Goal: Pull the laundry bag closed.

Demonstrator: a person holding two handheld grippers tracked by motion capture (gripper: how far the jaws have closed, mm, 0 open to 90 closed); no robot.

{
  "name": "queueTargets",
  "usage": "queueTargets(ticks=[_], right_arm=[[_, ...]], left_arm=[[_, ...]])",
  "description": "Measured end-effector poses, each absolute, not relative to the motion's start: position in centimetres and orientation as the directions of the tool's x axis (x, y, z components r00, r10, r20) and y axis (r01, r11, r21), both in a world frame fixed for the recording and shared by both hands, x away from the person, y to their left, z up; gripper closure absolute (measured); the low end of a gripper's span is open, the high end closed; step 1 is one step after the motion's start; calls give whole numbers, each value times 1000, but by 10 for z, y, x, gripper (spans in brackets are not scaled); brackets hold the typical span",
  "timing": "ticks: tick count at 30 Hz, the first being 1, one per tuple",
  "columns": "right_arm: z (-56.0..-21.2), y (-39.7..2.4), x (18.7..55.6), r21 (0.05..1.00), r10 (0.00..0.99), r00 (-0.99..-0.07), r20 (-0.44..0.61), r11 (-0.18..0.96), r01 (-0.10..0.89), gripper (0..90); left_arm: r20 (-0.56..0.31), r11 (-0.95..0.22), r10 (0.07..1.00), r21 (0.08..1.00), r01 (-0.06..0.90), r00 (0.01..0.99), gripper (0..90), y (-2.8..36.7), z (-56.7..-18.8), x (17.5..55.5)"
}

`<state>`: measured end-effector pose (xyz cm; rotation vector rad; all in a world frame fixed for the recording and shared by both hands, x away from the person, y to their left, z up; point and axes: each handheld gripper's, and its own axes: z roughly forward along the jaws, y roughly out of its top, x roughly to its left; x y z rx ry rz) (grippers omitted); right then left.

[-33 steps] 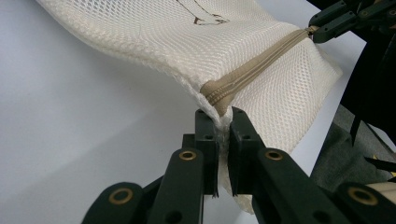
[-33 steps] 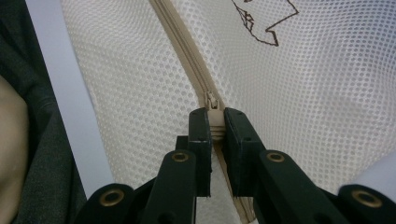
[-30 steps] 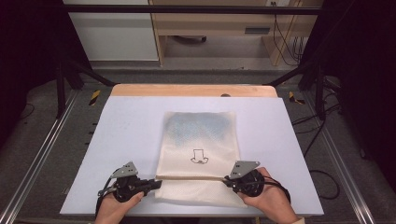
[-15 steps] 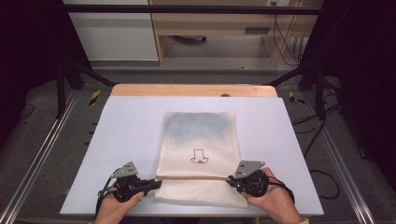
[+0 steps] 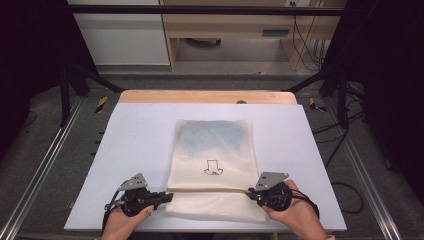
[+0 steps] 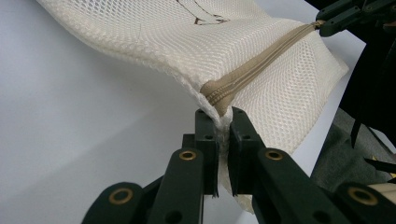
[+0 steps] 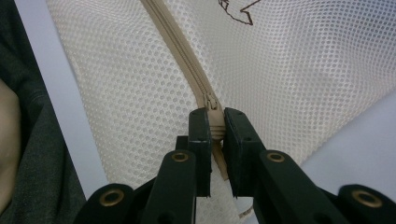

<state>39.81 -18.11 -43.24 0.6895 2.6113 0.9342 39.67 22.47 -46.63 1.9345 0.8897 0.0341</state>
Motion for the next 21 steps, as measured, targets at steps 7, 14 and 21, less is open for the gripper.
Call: queueTargets(ticks=[7,14,21], right_arm=[[-432,-187,398,658,530,-842,-99,670,345,818],[-431,-189,397,656,538,-837,-99,668,351,818],[-431,-193,396,654,543,-834,-100,667,356,818]], left_arm=[[-333,-261,593,782,567,733,838,225,-466,397],[-336,-259,592,781,568,732,838,225,-466,397],[-335,-258,593,782,567,732,838,225,-466,397]])
